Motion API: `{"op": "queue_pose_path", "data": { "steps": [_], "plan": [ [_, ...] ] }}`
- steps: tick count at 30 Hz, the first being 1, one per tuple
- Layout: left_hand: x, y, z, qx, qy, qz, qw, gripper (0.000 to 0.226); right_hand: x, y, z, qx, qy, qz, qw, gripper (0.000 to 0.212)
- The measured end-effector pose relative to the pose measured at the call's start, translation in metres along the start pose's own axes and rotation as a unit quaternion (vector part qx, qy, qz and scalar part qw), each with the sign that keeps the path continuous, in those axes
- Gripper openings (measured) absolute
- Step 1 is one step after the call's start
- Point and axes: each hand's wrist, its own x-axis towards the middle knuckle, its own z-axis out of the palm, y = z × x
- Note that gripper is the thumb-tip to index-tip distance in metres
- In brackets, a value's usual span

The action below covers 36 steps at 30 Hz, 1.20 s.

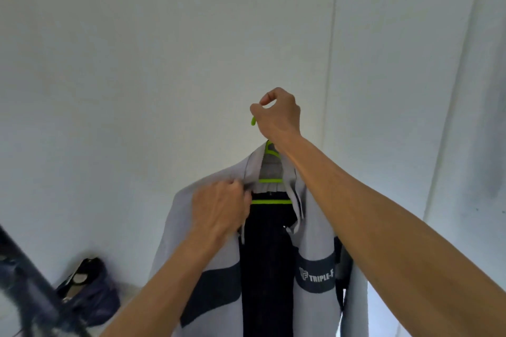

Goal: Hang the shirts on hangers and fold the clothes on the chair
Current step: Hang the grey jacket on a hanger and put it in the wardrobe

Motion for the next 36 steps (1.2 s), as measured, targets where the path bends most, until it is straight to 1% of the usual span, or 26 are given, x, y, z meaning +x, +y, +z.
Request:
{"op": "queue_pose_path", "data": {
  "steps": [1,4,5,7,9,12,15,16,17,18,19,20,21,23,24,26,27,28,30,31,33,35,36],
  "plan": [
    [-0.003,0.001,0.007,0.005,0.017,0.005,1.0,0.029,0.0,-0.001,0.0,-0.002,0.008,0.001,1.0,0.012],
    [-0.006,0.001,0.021,-0.019,0.056,0.017,0.998,0.04,0.006,-0.001,-0.007,0.002,0.041,0.007,0.999,0.012],
    [-0.004,0.004,0.021,-0.022,0.057,0.022,0.998,0.044,0.007,-0.002,-0.01,0.007,0.049,0.012,0.999,0.012],
    [0.0,0.012,0.017,-0.004,0.035,0.013,0.999,0.055,0.009,-0.005,-0.013,0.013,0.054,0.018,0.998,0.012],
    [0.005,0.014,0.019,0.015,0.025,-0.01,1.0,0.048,0.01,-0.009,-0.014,0.015,0.054,0.018,0.998,0.012],
    [0.013,0.014,0.024,-0.04,0.046,0.002,0.998,0.046,0.013,-0.015,-0.018,0.019,0.063,0.009,0.998,0.011],
    [0.017,0.027,0.022,-0.123,0.08,0.056,0.988,0.031,0.016,-0.01,-0.022,0.003,0.073,-0.002,0.997,0.01],
    [0.018,0.033,0.018,-0.157,0.094,0.078,0.98,0.03,0.014,-0.006,-0.022,-0.005,0.068,0.0,0.998,0.011],
    [0.019,0.036,0.014,-0.182,0.085,0.083,0.976,0.035,0.012,-0.001,-0.023,-0.01,0.061,0.009,0.998,0.011],
    [0.02,0.037,0.01,-0.191,0.029,0.077,0.978,0.039,0.011,0.003,-0.024,-0.009,0.055,0.02,0.998,0.011],
    [0.019,0.032,0.01,-0.199,-0.018,0.061,0.978,0.045,0.01,0.006,-0.027,-0.002,0.052,0.031,0.998,0.01],
    [0.017,0.024,0.011,-0.209,-0.026,0.032,0.977,0.053,0.01,0.008,-0.03,0.005,0.051,0.041,0.998,0.011],
    [0.014,0.013,0.014,-0.225,-0.007,-0.008,0.974,0.057,0.01,0.008,-0.035,0.012,0.049,0.048,0.998,0.012],
    [0.012,-0.011,0.029,-0.247,0.056,-0.103,0.962,0.047,0.013,0.006,-0.043,0.02,0.044,0.05,0.998,0.011],
    [0.013,-0.025,0.039,-0.259,0.054,-0.152,0.952,0.045,0.015,0.004,-0.047,0.022,0.042,0.048,0.998,0.01],
    [0.013,-0.05,0.062,-0.297,-0.02,-0.24,0.924,0.056,0.016,-0.002,-0.053,0.026,0.04,0.045,0.998,0.009],
    [0.011,-0.06,0.071,-0.323,-0.06,-0.258,0.909,0.06,0.017,-0.004,-0.056,0.027,0.041,0.044,0.998,0.008],
    [0.01,-0.067,0.078,-0.353,-0.085,-0.258,0.896,0.06,0.018,-0.006,-0.057,0.026,0.043,0.043,0.998,0.008],
    [0.007,-0.073,0.085,-0.425,-0.092,-0.225,0.872,0.054,0.021,-0.009,-0.058,0.021,0.043,0.042,0.998,0.008],
    [0.005,-0.072,0.086,-0.443,-0.079,-0.203,0.87,0.054,0.023,-0.011,-0.059,0.02,0.044,0.04,0.998,0.008],
    [0.006,-0.07,0.081,-0.442,-0.026,-0.174,0.88,0.051,0.027,-0.011,-0.06,0.017,0.049,0.036,0.998,0.009],
    [0.013,-0.076,0.081,-0.418,0.066,-0.181,0.888,0.043,0.028,-0.01,-0.064,-0.001,0.038,0.026,0.999,0.009],
    [0.017,-0.082,0.075,-0.416,0.105,-0.193,0.882,0.04,0.028,-0.007,-0.066,-0.019,0.021,0.02,0.999,0.009]
  ]
}}
